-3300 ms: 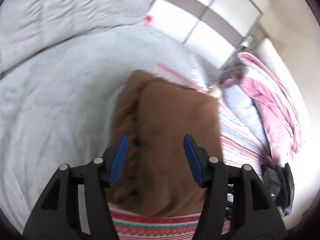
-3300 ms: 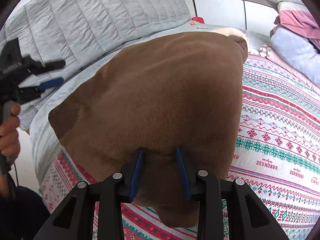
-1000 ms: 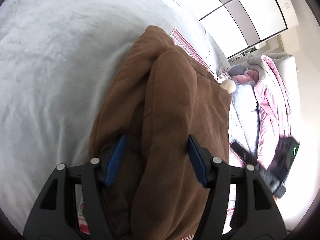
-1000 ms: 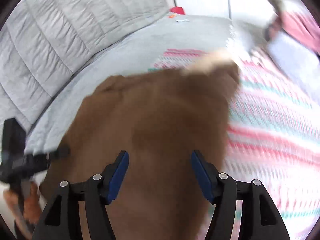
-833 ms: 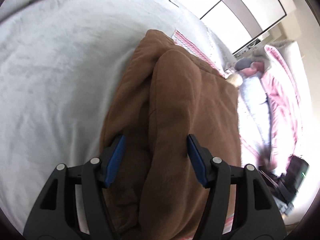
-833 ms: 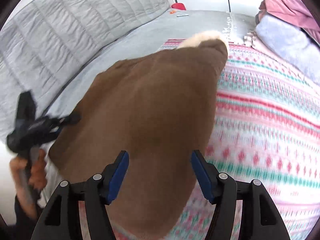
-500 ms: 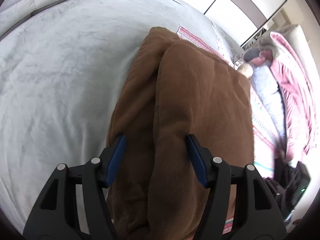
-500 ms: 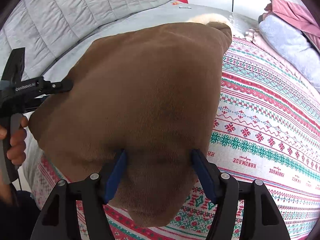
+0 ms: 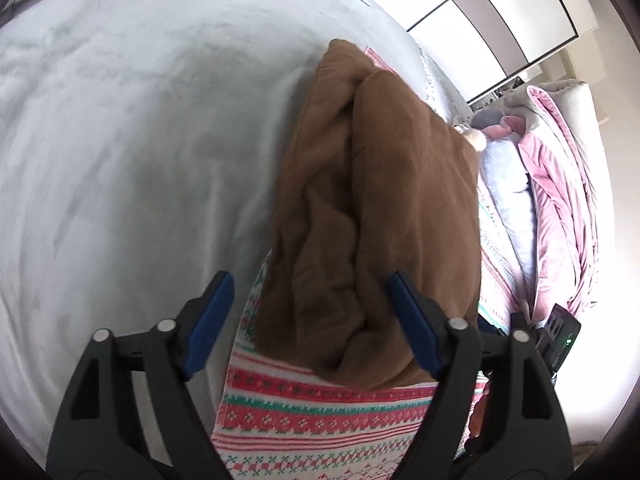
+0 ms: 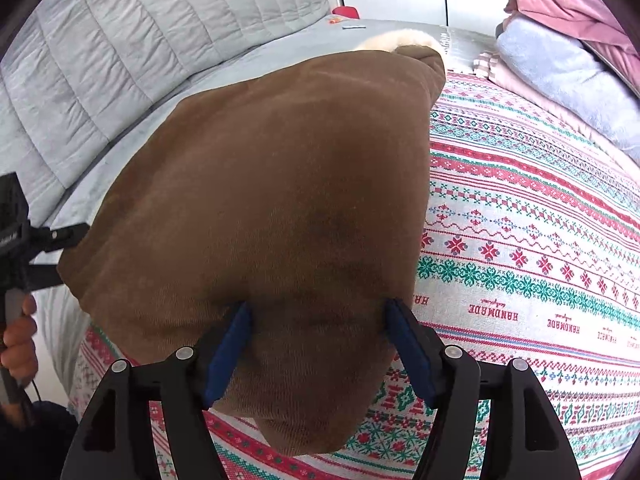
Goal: Fold large clothes
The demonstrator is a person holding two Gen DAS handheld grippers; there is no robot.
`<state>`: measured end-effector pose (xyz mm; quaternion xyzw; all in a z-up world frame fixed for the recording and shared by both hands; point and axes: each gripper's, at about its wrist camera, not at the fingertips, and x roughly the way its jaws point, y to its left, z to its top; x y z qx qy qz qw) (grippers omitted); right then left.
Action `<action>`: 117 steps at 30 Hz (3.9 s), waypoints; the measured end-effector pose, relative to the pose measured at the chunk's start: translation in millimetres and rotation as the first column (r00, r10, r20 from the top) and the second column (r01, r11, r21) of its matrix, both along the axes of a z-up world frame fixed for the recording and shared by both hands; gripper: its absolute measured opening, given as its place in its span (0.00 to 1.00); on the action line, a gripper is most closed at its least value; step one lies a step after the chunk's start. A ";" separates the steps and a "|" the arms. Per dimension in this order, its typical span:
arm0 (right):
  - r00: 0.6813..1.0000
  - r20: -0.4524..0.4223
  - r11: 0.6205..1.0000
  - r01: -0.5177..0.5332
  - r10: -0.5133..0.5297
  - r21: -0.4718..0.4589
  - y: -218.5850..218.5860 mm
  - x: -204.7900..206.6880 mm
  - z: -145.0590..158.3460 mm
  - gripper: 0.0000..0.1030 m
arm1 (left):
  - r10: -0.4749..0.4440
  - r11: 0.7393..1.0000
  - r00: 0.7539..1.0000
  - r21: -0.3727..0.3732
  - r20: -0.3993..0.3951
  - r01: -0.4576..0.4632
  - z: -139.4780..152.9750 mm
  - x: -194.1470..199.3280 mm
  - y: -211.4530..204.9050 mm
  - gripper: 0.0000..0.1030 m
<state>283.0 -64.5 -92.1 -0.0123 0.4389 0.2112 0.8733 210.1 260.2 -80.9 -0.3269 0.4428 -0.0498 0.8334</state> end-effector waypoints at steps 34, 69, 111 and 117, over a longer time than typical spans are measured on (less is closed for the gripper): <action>0.995 -0.100 0.960 0.014 0.015 0.278 -33.1 8.7 -30.5 0.80 | 0.021 0.997 0.999 0.080 -0.044 -0.017 -21.1 25.7 -44.6 0.86; 0.944 -0.326 0.847 0.138 0.043 0.513 -63.0 231.6 -26.1 0.88 | 0.000 0.997 0.999 0.083 -0.045 0.003 -19.7 40.2 -47.3 0.81; 0.999 0.031 0.980 -0.040 0.035 0.197 31.6 183.4 85.1 0.38 | 0.048 0.998 0.983 0.037 0.178 -0.055 37.3 37.1 10.4 0.36; 0.987 0.130 0.967 -0.123 0.095 0.223 96.8 200.6 123.3 0.37 | 0.165 0.983 0.942 0.030 0.291 -0.181 75.8 53.0 74.0 0.36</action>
